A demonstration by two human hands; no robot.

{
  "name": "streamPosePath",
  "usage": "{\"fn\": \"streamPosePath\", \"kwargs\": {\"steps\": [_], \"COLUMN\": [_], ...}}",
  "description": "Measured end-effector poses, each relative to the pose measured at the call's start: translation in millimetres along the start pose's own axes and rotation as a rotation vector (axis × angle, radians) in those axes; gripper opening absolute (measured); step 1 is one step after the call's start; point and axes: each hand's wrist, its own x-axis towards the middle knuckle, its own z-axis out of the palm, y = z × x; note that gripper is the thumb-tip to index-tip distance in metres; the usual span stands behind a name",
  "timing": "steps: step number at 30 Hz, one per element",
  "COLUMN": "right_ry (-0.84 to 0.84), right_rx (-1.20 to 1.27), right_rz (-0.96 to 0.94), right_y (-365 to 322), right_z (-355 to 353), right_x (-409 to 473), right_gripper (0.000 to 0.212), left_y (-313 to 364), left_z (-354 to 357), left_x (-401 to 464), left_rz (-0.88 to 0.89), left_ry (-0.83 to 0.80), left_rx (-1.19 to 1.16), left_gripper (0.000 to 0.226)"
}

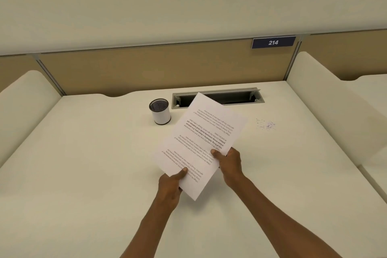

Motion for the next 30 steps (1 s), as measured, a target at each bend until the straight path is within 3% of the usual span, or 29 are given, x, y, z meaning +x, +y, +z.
{"fn": "streamPosePath", "kwargs": {"steps": [2,3,5,7,10,12,15,18,21,26,30], "right_ry": [0.008,-0.004,-0.042,-0.078,-0.154,-0.224,-0.333,-0.363,-0.27,-0.13,-0.132], "right_rx": [-0.049,-0.066,-0.095,-0.12,-0.168,-0.202,-0.228,-0.264,-0.278,-0.225,-0.185], "right_rz": [-0.033,-0.047,-0.068,-0.075,-0.099,-0.103,-0.105,-0.132,-0.188,-0.291,-0.291], "right_y": [-8.0,-12.5,-21.7,-29.4,-36.6,-39.3,-44.0,-46.0,-49.3,-60.8,-59.9], "right_z": [-5.0,-8.4,-16.0,-23.9,-32.5,-35.0,-33.1,-27.2,-19.0,-4.7,-1.1], "right_x": [2.3,3.4,5.8,8.6,12.0,13.5,13.4,11.9,9.0,6.2,4.1], "right_gripper": [0.024,0.025,0.03,0.032,0.032,0.029,0.029,0.028,0.024,0.023,0.02], "left_y": [7.3,13.4,28.8,45.7,69.0,83.9,99.6,94.7,79.0,72.9,68.6], "left_z": [-2.9,-4.8,-8.4,-9.4,-8.4,-4.1,4.7,9.9,15.4,30.3,29.9], "left_x": [0.2,0.5,0.8,1.0,6.3,8.4,8.1,5.1,1.0,-3.8,-3.9], "left_rz": [-0.003,0.023,0.127,0.271,0.425,0.437,0.375,0.407,0.517,0.684,0.687], "left_ry": [0.062,0.132,0.294,0.375,0.28,0.153,-0.067,-0.204,-0.108,0.034,0.046], "left_rx": [-0.069,-0.07,0.067,0.249,0.451,0.542,0.604,0.705,0.638,0.51,0.481], "left_gripper": [0.051,0.066,0.098,0.103,0.11,0.112,0.102,0.054,0.025,0.013,0.016]}}
